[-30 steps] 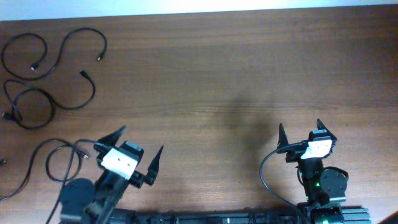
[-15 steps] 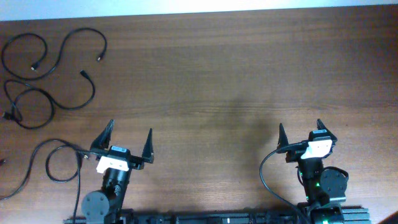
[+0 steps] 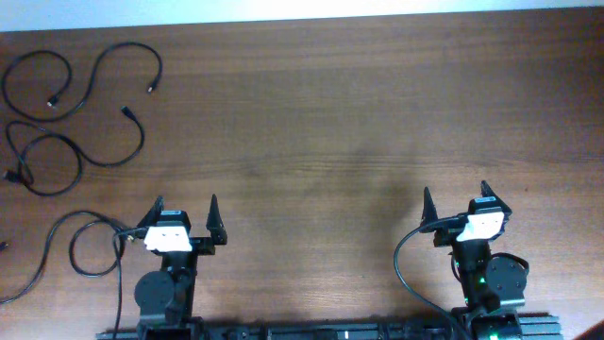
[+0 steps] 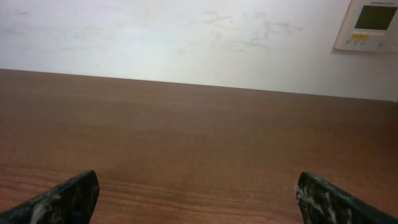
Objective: Untangle cables
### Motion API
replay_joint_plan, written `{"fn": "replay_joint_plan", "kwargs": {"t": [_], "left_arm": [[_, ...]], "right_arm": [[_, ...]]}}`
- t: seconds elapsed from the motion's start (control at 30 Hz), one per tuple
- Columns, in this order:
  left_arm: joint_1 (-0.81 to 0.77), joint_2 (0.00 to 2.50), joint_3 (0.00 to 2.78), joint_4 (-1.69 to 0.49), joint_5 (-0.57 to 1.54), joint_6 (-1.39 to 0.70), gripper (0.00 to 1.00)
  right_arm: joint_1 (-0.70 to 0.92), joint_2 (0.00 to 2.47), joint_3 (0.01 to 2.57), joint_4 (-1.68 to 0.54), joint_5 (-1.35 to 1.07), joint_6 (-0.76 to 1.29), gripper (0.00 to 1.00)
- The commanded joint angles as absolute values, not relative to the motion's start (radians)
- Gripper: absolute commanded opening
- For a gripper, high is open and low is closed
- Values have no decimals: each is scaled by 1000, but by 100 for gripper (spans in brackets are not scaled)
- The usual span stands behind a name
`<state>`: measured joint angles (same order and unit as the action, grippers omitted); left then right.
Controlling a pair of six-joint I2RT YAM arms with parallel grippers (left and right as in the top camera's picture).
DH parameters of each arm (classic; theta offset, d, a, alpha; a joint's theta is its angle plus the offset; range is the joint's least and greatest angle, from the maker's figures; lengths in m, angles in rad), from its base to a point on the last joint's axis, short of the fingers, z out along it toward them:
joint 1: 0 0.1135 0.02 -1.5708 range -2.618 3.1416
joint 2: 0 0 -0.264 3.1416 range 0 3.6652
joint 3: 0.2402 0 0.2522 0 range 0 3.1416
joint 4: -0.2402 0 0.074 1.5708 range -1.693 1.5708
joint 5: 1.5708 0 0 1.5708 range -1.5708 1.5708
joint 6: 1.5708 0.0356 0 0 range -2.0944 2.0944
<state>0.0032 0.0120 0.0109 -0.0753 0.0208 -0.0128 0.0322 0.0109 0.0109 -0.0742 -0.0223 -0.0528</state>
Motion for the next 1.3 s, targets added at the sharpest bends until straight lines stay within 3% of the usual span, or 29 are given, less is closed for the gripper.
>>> {"fn": "replay_joint_plan", "kwargs": {"t": [0.0,1.27], "left_arm": [[9,5,8,-84,2,99,98],[9,5,9,-84,7,100,98]], "right_arm": [[26,3,6,-80,-14,-52,99],[26,3,6,-80,5,-52,98]]}}
